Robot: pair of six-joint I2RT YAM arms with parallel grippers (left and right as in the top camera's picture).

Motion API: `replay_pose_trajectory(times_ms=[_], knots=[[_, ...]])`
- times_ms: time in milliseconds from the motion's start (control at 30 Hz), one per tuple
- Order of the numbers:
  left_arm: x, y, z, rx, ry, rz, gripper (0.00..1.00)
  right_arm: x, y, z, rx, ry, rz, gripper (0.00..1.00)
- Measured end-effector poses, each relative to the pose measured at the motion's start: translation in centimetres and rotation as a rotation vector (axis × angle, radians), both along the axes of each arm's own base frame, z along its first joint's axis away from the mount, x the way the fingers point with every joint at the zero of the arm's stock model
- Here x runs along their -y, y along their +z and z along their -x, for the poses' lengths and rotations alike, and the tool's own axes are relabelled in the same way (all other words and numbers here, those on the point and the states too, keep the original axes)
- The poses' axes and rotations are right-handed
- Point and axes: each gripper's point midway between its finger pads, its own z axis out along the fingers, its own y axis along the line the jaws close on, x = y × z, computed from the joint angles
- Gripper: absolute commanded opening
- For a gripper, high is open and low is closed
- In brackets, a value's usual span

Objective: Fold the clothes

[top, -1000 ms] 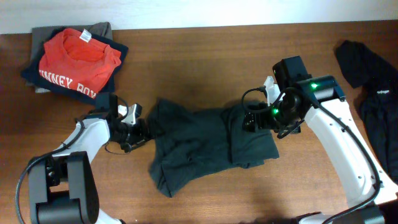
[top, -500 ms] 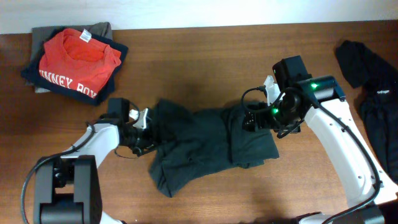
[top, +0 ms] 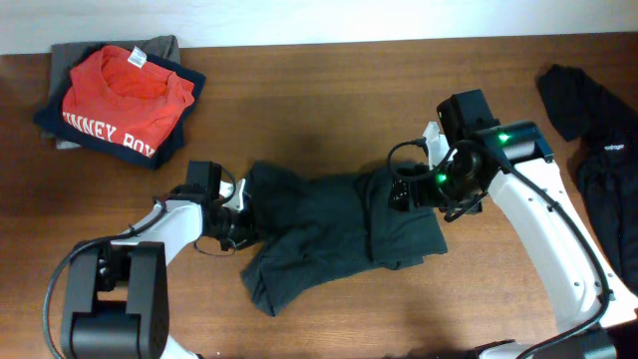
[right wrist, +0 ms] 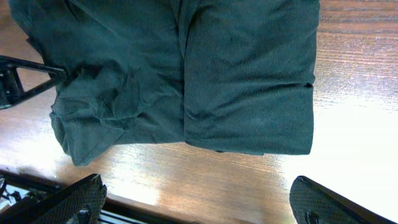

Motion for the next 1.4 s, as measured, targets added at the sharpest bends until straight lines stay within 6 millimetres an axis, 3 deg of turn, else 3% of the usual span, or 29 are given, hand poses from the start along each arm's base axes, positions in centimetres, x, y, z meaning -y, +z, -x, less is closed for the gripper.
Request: replay_pose_trajectory(times_ms=[33,267,400,600,767,900,1133,1267,1400], knots=[[-0.1,-0.2,0.1,-0.006,0.003,-0.012,0.00,0.0,0.0,0.0,0.000,0.000,0.000,0.99],[-0.6,-0.6,0.3,-0.020,0.006,-0.041,0.01,0.1,0.0,0.0,0.000,-0.001,0.003,0.99],[-2.1,-0.6,0.4,-0.057,0.054,-0.049,0.01,0.1,-0.1,0.2,-0.008,-0.001,0.007,0.99],[-8.2,-0.5,0.0,-0.135,0.227,-0.114,0.00,0.7,-0.3,0.4,-0.016,-0.005,0.041,0.99],[-13.6,0.0,1.1,-0.243,0.303,-0.274,0.00,0.9,-0.3,0.3,-0.010,-0.006,0.052,0.99],[-16.1,2.1,1.2,-0.299,0.293,-0.384,0.00,0.9,-0.3,0.0,0.003,-0.007,0.052,0.99],[-18.6,7.7,-1.6,-0.252,0.288,-0.491,0.00,0.8,-0.3,-0.8,0.027,-0.008,0.049,0.99],[-18.5,10.5,-2.8,-0.216,0.274,-0.520,0.00,0.6,-0.8,-1.8,0.047,-0.010,0.049,0.99],[-16.9,12.3,-3.8,-0.172,0.223,-0.539,0.01,0.6,-2.4,-2.3,0.045,-0.010,0.051,0.99]])
